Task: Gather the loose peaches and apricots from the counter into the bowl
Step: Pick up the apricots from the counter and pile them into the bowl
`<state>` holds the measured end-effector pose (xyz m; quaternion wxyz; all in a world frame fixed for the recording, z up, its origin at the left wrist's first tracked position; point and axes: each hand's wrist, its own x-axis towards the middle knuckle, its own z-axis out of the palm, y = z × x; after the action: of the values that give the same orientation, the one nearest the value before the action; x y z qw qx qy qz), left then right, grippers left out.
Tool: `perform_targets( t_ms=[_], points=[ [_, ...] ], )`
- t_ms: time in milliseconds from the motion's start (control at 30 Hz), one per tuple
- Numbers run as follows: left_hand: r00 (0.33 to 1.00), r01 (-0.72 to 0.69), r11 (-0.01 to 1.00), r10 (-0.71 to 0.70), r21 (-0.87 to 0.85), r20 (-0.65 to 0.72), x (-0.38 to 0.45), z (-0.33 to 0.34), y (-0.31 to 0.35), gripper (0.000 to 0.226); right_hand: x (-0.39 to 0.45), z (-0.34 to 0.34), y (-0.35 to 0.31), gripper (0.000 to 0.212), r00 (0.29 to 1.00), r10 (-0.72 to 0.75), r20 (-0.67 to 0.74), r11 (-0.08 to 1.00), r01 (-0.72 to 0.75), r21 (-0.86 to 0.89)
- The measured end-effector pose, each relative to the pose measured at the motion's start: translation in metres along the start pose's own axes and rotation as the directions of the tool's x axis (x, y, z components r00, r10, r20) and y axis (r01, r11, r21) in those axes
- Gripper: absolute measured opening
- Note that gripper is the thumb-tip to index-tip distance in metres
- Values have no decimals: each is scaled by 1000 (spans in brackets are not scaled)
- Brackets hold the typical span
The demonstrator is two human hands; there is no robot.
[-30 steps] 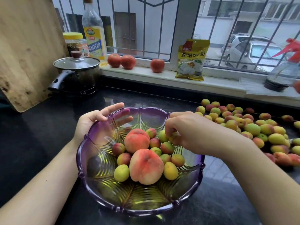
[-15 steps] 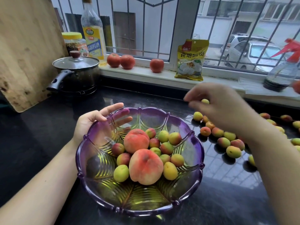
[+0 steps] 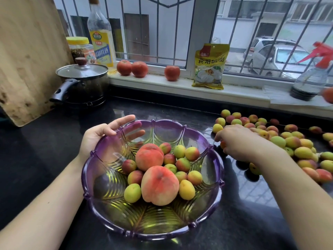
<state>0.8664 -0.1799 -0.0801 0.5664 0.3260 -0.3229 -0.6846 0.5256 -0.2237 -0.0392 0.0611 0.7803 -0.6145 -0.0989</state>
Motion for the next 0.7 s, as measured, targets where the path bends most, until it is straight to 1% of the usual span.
perform_targets(
  t_ms=[133, 233, 267, 300, 333, 367, 400, 433, 500, 567, 633, 700],
  points=[
    [1000, -9, 1000, 9, -1, -23, 0, 0, 0, 74, 0, 3, -2, 34, 1000, 13, -25, 999, -14, -29],
    [999, -11, 1000, 11, 0, -38, -1, 1, -1, 74, -1, 0, -1, 26, 994, -23, -108, 999, 19, -37],
    [999, -13, 1000, 13, 0, -42, -1, 1, -1, 75, -1, -4, 0, 25, 987, -41, -158, 999, 43, 10],
    [999, -15, 1000, 15, -1, -45, -1, 1, -1, 75, -2, -10, 0, 27, 977, -43, -211, 989, 71, 129],
    [999, -17, 1000, 17, -3, -47, -1, 1, -1, 75, -5, -18, -1, 31, 966, -25, -258, 949, 103, 296],
    [999, -19, 1000, 18, -5, -49, 0, 0, -1, 74, -9, -27, -2, 33, 950, -3, -311, 871, 155, 467],
    [999, -19, 1000, 19, -5, -50, 0, 0, -1, 73, -15, -37, -5, 33, 937, 8, -350, 771, 217, 599],
    [999, -19, 1000, 19, -1, -51, 0, 0, -1, 73, -22, -46, -8, 31, 931, -8, -364, 677, 273, 683],
    [999, -17, 1000, 17, 11, -48, 0, -1, -1, 73, -35, -60, -14, 23, 933, -125, -337, 532, 349, 771],
    [999, -13, 1000, 13, 17, -42, 0, -1, -1, 73, -43, -66, -20, 21, 921, -275, -275, 433, 374, 820],
    [999, -14, 1000, 15, 15, -35, 0, -1, -1, 72, -47, -66, -26, 23, 896, -384, -222, 380, 373, 846],
    [999, -20, 1000, 20, 10, -27, 0, -1, -1, 72, -49, -65, -31, 25, 881, -433, -191, 376, 369, 850]
  ],
)
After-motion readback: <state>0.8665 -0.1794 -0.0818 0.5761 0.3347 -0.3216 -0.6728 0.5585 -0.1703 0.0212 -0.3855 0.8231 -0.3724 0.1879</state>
